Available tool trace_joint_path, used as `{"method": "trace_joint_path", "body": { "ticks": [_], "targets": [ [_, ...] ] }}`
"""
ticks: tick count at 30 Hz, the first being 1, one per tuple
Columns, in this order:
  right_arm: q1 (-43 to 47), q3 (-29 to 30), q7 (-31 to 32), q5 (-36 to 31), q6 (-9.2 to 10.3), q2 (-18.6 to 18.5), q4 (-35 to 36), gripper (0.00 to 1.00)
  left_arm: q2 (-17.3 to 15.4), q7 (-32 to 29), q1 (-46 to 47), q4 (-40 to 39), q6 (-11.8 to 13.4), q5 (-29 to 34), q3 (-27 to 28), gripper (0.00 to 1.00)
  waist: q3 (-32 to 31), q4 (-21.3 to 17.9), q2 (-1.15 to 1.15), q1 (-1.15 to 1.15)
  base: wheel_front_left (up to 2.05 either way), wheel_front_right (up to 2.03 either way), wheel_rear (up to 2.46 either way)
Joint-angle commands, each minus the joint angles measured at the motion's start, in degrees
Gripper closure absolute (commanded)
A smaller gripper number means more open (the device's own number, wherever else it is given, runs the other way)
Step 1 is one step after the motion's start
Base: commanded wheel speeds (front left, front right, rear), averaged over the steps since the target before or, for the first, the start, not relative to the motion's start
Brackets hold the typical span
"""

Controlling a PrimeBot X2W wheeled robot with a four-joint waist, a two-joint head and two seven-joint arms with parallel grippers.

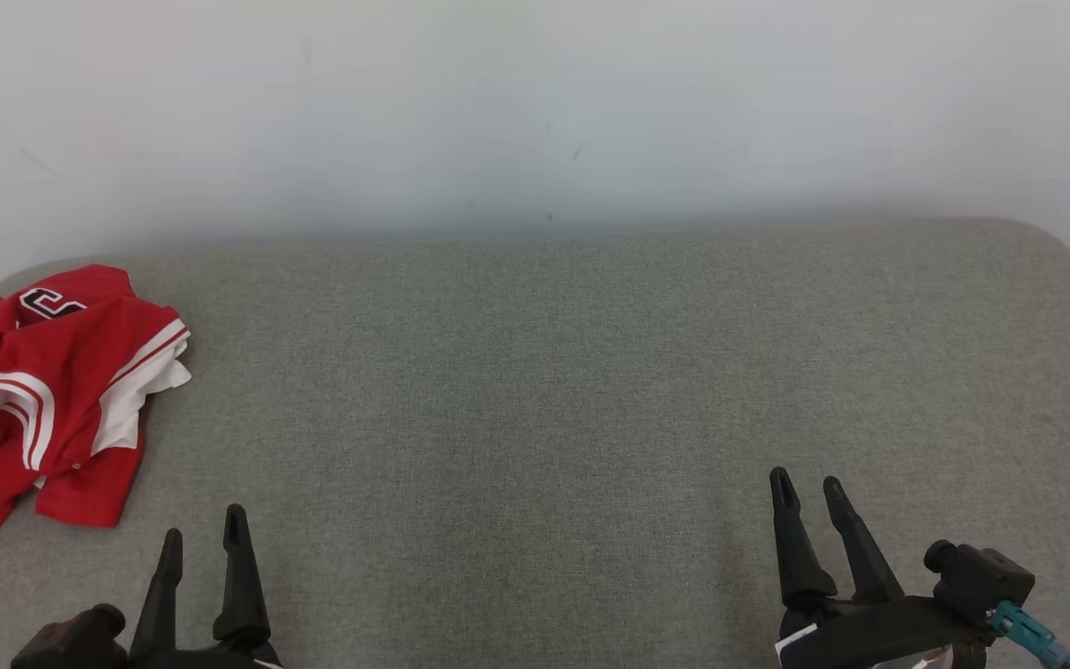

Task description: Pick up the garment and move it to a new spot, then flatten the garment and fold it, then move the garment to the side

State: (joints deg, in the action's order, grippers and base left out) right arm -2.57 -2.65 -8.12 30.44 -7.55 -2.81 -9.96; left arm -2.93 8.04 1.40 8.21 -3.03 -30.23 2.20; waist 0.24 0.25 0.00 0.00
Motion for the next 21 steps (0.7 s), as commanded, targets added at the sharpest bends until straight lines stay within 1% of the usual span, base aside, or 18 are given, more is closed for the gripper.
{"method": "trace_joint_path", "body": {
  "ticks": [1,21],
  "targets": [
    [-0.1,-0.4,-0.6,-2.0,0.07,-0.1,0.7,0.00,-0.4,0.7,-0.2,-0.8,0.1,2.1,-0.1,0.00,0.0,0.0,0.00,0.00,0.00,0.00,0.00],
    [0.6,-1.8,-3.2,-13.3,0.08,-0.1,1.4,0.00,-0.4,3.3,-0.9,-2.1,0.2,12.9,-0.5,0.00,-0.2,0.0,0.00,0.00,0.00,0.00,0.00]
  ]
}}
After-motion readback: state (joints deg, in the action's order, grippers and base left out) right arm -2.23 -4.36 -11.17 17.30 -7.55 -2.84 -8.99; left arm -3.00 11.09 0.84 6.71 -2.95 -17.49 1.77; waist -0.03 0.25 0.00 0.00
